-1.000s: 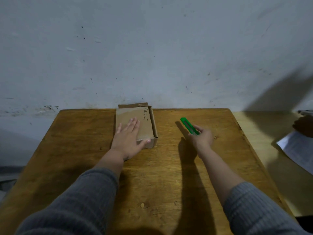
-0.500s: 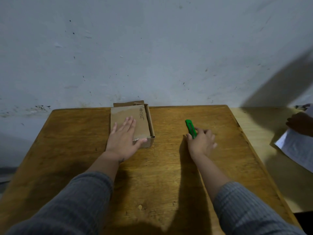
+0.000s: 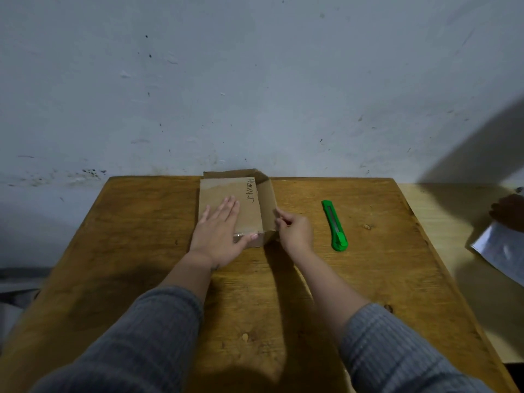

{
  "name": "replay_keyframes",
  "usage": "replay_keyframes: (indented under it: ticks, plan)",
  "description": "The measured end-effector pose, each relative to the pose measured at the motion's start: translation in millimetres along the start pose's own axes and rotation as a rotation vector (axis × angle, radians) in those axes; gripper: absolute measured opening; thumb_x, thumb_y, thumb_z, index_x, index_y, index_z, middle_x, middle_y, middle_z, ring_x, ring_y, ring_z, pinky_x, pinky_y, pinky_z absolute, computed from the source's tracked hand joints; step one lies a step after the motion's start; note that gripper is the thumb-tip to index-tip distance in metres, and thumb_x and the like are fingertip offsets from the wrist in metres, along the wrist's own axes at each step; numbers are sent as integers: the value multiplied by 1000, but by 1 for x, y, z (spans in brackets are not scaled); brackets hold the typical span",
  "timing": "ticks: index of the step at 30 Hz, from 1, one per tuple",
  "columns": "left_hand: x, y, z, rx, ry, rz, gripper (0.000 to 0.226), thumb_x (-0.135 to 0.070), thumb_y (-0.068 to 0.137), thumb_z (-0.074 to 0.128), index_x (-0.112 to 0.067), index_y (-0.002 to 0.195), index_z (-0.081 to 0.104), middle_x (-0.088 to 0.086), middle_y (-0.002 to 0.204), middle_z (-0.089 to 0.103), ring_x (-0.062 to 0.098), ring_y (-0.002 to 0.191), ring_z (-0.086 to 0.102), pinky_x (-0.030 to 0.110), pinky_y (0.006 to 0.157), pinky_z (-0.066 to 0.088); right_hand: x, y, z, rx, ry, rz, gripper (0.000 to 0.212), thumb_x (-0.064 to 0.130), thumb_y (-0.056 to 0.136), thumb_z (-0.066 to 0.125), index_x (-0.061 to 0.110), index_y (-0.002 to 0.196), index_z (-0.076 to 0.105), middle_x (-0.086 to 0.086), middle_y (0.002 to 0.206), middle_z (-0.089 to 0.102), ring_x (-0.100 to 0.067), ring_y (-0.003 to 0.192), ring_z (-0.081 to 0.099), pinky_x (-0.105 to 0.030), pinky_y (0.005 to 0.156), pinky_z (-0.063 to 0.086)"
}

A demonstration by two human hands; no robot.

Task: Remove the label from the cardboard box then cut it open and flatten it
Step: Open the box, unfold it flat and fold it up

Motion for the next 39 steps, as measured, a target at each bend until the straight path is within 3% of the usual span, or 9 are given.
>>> replay_keyframes:
  ticks: [7,12,18,23,27,30,33,36,39]
  plan:
    - [10,-24,3,11,17,11,89,-75,83,11,-20,151,-5,-4,159,-9,9,145,-9,37,117,-7,-27,-8,-5,38,-158,8,26,20,90,58,21,115,65,0,123,64,-14,114,58,-28,94,46]
    - [15,-30,2,24,8,-1,90,-75,82,13,-19,151,-5,-4,159,-10,10,145,-8,37,117,-8,19,-3,0,-2,-375,-277,30,29,88,60,23,117,64,0,123,58,-21,120,45,-36,101,42]
    - [15,-31,0,17,1,-3,90,-75,83,14,-20,151,-5,-4,159,-9,9,145,-8,37,116,-8,43,-14,32,180,-557,-472,40,28,86,62,25,126,56,1,130,55,-20,123,44,-40,105,38]
    - [21,-32,2,22,7,-15,93,-77,80,12,-20,151,-4,-5,159,-9,9,145,-8,37,116,-7,19,-20,32,219,-548,-421,46,31,87,61,18,130,51,-3,132,55,-21,123,47,-37,103,42]
    - [21,-31,2,7,16,-20,93,-78,81,12,-19,151,-3,-4,160,-7,9,145,-6,37,116,-6,14,-21,34,225,-566,-430,57,37,84,63,29,136,44,-2,136,51,-21,127,42,-38,104,41]
    - [21,-31,1,11,25,-16,94,-79,79,8,-19,151,-3,-4,159,-7,10,146,-6,38,117,-6,15,-22,38,237,-650,-457,51,40,86,59,37,135,44,-2,137,46,-22,126,41,-39,101,42]
    - [21,-31,2,15,24,-15,100,-82,74,1,-19,152,-2,-3,160,-6,10,146,-5,39,118,-4,19,-23,36,239,-645,-473,44,34,89,55,34,133,48,-2,134,48,-20,119,47,-37,96,48]
    - [21,-31,3,22,26,-22,100,-82,74,1,-19,151,-4,-3,160,-7,10,146,-5,39,118,-4,22,-21,20,166,-501,-378,41,26,90,55,32,130,51,-1,130,54,-13,100,59,-29,77,57]
    - [20,-31,2,22,28,-29,104,-84,70,-5,-20,151,-4,-3,160,-7,10,146,-5,40,119,-3,15,-13,-10,14,-371,-264,37,16,91,55,26,127,55,-1,120,63,-6,78,58,-17,60,51]
Point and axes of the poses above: each hand's wrist, its own y-axis towards the middle knuckle, its own z-axis out of the palm, x = y × z, the point moved 8 cm from there along y, towards the middle knuckle
